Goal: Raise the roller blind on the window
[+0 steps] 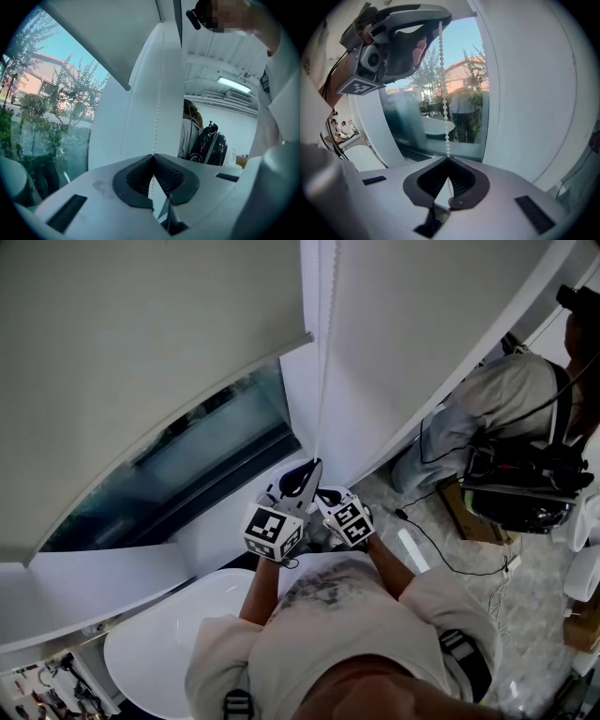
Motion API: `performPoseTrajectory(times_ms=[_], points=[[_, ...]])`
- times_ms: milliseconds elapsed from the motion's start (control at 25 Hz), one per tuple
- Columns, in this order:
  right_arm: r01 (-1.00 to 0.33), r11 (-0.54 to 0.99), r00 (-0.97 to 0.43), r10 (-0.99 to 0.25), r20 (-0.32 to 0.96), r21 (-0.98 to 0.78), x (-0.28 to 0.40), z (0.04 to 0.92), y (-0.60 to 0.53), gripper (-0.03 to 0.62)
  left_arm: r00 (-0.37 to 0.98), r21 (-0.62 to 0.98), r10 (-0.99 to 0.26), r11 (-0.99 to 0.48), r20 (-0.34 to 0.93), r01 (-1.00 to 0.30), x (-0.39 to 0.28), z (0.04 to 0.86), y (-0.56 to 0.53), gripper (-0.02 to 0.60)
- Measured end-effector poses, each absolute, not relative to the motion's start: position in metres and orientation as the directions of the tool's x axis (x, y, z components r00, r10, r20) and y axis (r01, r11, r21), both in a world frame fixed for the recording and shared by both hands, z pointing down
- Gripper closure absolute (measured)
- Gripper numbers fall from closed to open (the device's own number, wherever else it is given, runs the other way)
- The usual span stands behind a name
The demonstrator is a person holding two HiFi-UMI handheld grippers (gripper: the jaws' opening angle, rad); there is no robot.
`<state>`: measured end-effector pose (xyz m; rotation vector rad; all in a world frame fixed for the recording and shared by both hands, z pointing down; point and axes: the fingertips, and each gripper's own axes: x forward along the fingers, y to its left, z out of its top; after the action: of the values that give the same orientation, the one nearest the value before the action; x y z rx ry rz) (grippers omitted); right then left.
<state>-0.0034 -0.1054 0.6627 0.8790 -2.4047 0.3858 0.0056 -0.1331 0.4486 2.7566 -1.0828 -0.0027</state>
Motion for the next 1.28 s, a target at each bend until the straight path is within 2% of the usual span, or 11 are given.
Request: performPoseTrajectory(times_ms=[480,1000,1040,1120,1280], points=[[-0.657,0.746,-0.614,-0.445,0.652,-0.110,-0.002,0.698,-0.099,0.533,0.734,0.189,-0.669,-0.711,0.118,-0.678,0.004,0.484,-0.133,0.572],[-0.627,0.776,-0.652,-0.477,0.589,-0.067,-0.007,0.671,-0.097,0.528,0.729,0.177,-0.673,-0.708,0.123,-0.684,-0.003,0.486,-0.135,0.572],[-0.624,0.778,-0.657,-0.477,0.584,-0.066,-0.008,0.666,-0.097,0.522,0.729,0.176,-0.674,-0.708,0.122,-0.684,-0.004,0.486,-0.135,0.572],[-0.619,0.782,-0.666,-0.478,0.572,-0.067,-0.009,0.655,-0.097,0.463,0.728,0.175,-0.675,-0.707,0.120,-0.685,-0.004,0.486,-0.136,0.572],[-0.637,0.770,-0.668,-0.524,0.528,-0.041,-0.005,0.620,-0.099,0.456,0.725,0.171,-0.679,-0.705,0.120,-0.688,-0.007,0.487,-0.136,0.572]])
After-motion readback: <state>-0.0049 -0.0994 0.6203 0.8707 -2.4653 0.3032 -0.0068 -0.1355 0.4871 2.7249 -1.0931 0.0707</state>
